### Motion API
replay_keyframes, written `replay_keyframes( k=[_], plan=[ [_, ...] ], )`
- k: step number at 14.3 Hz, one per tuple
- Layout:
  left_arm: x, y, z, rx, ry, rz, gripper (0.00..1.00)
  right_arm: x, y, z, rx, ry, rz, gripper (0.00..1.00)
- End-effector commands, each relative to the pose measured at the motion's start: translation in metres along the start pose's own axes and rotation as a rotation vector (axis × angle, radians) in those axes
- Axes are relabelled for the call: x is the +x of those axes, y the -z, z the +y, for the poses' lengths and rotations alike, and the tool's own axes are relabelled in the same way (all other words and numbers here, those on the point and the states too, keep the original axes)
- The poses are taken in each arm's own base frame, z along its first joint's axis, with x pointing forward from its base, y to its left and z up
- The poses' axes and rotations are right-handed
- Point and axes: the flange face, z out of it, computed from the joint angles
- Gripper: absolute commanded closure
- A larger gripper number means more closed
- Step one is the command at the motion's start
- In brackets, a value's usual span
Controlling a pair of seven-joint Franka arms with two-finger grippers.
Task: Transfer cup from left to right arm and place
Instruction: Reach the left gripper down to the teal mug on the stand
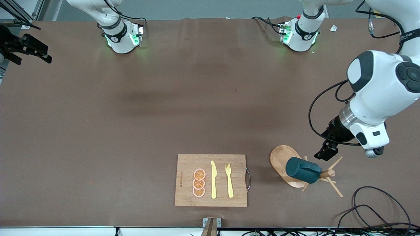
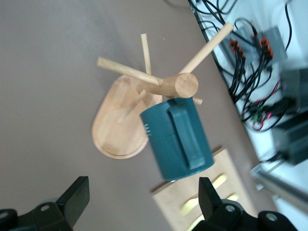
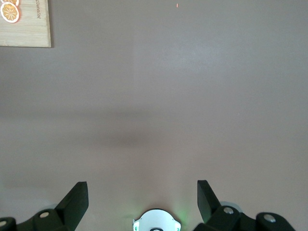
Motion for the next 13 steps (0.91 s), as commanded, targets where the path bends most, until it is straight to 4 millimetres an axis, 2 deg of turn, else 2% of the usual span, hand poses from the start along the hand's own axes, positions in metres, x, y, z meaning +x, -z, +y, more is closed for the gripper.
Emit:
replay_keyframes(
  k=[1,4,7,10,13],
  plan=[
    [0.003,0.005,0.004,-0.073,0.174,0.002,0.00,0.001,0.004,-0.005,0.006,0.004,0.006,0.00],
    [0.016,-0.011,0.003,-0.078,0.215,-0.006,0.05,0.001,0.005,-0.004,0.006,0.003,0.011,0.00],
    [0.019,-0.028,0.002,-0.058,0.241,-0.013,0.07,0.001,0.005,-0.003,-0.003,0.005,0.009,0.00],
    [0.027,-0.034,0.003,-0.062,0.310,-0.047,0.10,0.001,0.005,0.000,-0.008,0.001,0.009,0.00],
    [0.031,-0.041,0.013,-0.073,0.316,-0.057,0.12,0.001,0.005,-0.002,-0.007,0.006,0.008,0.00]
  ],
)
